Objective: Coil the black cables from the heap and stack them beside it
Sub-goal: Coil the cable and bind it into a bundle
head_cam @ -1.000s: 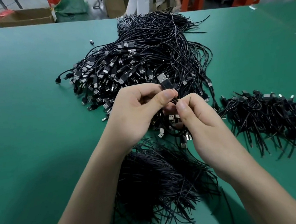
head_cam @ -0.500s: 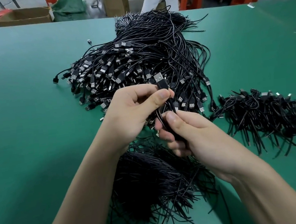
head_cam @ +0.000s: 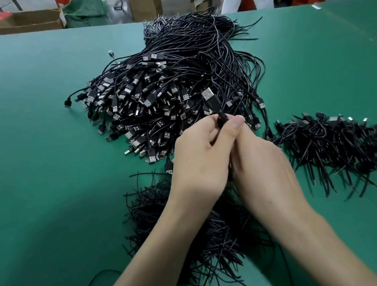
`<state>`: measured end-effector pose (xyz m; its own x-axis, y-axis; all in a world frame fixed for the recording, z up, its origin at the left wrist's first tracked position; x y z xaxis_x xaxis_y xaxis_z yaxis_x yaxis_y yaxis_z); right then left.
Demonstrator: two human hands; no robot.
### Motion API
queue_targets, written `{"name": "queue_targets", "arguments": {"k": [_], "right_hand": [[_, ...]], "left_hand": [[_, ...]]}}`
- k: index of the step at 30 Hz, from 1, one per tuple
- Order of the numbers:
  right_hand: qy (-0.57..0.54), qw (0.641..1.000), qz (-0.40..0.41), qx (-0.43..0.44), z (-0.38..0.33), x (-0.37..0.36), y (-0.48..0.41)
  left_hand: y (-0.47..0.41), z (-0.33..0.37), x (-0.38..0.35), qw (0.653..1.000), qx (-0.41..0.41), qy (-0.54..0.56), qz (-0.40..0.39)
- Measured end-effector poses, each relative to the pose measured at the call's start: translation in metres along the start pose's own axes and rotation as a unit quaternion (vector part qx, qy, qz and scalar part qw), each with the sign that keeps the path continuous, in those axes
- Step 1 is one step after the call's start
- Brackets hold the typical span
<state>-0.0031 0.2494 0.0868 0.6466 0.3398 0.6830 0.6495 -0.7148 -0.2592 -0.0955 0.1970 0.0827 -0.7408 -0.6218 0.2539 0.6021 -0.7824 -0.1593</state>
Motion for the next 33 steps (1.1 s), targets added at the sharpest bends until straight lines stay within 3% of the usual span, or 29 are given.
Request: {"name": "queue_targets", "arguments": {"k": [3, 5, 8, 10, 12, 18, 21, 23, 26, 29, 33], "right_hand": [[-0.065, 0.998, -0.023, 0.000, -0.001, -0.002, 0.000], [-0.188, 0.979, -0.070, -0.035, 0.000, -0.005, -0.004], [-0.431, 0.882, -0.137, -0.133, 0.003, -0.008, -0.007], [-0.523, 0.812, -0.173, -0.190, 0.005, -0.009, -0.007], [-0.545, 0.791, -0.188, -0.206, 0.005, -0.009, -0.005], [-0.441, 0.880, -0.141, -0.103, -0.005, -0.004, -0.005], [-0.391, 0.912, -0.102, -0.072, -0.004, 0.002, -0.009], [-0.368, 0.924, -0.082, -0.065, -0.001, 0.004, -0.010], [-0.342, 0.935, -0.077, -0.058, 0.002, 0.004, -0.010], [-0.340, 0.936, -0.079, -0.058, 0.003, 0.004, -0.010], [-0.335, 0.938, -0.080, -0.047, 0.003, 0.008, -0.011]], "left_hand": [[-0.002, -0.002, 0.007, 1.000, 0.004, -0.004, 0.024], [-0.004, -0.003, 0.012, 0.999, 0.007, 0.018, 0.027], [-0.008, -0.005, 0.018, 1.000, 0.001, 0.021, 0.015], [-0.010, -0.002, 0.019, 1.000, -0.004, 0.009, -0.003], [-0.011, 0.000, 0.022, 1.000, -0.003, 0.013, -0.024], [-0.015, 0.007, 0.036, 0.993, -0.058, 0.010, -0.100], [-0.019, 0.002, 0.060, 0.984, -0.060, -0.121, -0.117], [-0.023, -0.011, 0.074, 0.948, -0.036, -0.291, -0.122], [-0.025, -0.031, 0.078, 0.851, 0.042, -0.499, -0.160], [-0.026, -0.046, 0.078, 0.820, 0.086, -0.535, -0.182], [-0.028, -0.055, 0.085, 0.808, 0.114, -0.553, -0.172]]}}
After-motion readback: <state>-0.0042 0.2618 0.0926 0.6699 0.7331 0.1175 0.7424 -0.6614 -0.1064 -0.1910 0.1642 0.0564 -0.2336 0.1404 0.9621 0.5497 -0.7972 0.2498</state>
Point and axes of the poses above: each hand's wrist, its own y-axis away from the middle knuckle, its own x-axis out of the back of the hand, z = x × y, the point moved 4 cm from there along -y, towards the middle knuckle, and after that the axes turned 9 degrees about -y, right-handed, at the moved point
